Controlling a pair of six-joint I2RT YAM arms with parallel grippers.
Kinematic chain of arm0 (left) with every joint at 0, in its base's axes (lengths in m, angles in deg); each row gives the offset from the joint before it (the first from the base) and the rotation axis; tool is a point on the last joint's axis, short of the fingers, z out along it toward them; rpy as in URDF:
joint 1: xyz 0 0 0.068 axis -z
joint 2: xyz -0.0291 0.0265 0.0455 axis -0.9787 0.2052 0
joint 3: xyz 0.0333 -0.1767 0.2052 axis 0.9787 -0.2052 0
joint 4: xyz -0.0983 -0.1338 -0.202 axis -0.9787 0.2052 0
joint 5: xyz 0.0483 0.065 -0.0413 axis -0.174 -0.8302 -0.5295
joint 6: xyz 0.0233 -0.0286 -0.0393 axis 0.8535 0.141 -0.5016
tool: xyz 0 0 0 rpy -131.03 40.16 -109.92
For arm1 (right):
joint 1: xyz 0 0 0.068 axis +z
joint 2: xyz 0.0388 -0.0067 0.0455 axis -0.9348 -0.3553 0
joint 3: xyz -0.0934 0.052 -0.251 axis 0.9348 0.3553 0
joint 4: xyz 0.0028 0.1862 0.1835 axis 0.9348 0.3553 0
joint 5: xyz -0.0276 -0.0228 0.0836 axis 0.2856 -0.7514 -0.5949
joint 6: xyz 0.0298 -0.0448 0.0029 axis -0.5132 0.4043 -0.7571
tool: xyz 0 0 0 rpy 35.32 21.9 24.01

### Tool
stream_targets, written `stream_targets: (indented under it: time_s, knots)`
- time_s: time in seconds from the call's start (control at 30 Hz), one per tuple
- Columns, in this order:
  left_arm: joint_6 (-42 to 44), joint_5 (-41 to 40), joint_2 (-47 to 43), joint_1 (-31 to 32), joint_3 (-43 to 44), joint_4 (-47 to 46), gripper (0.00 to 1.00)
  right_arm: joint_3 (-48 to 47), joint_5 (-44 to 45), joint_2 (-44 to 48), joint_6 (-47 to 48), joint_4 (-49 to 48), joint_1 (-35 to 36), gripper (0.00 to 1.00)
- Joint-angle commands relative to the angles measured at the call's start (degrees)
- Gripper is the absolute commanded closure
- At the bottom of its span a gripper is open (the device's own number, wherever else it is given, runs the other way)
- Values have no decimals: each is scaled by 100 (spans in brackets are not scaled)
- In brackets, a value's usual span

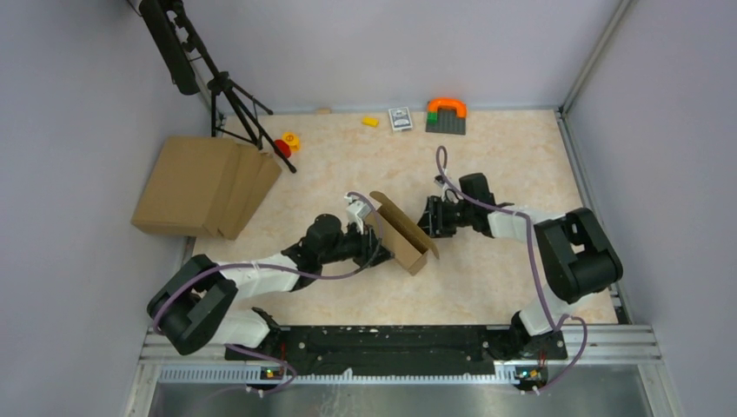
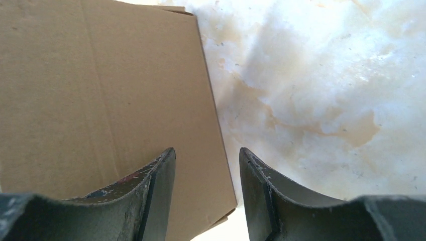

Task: Fold the paper box

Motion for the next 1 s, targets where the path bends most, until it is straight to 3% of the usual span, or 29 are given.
stream_targets:
  time_s: [0.0,0.33,0.67,0.97]
  knots:
    - [184,-94,-87,17,234,338,74,6,354,226,189,167,23,51]
    - [431,-195,-202,17,741,1025,68,-287,413,433,360,624,35,51]
    - [563,-183,582,17,1895,2354,63,-158,591,623,426,629,302,51]
    - [831,-336,811,17,2257,3464,55,-429,1143,739,496,961,716,51]
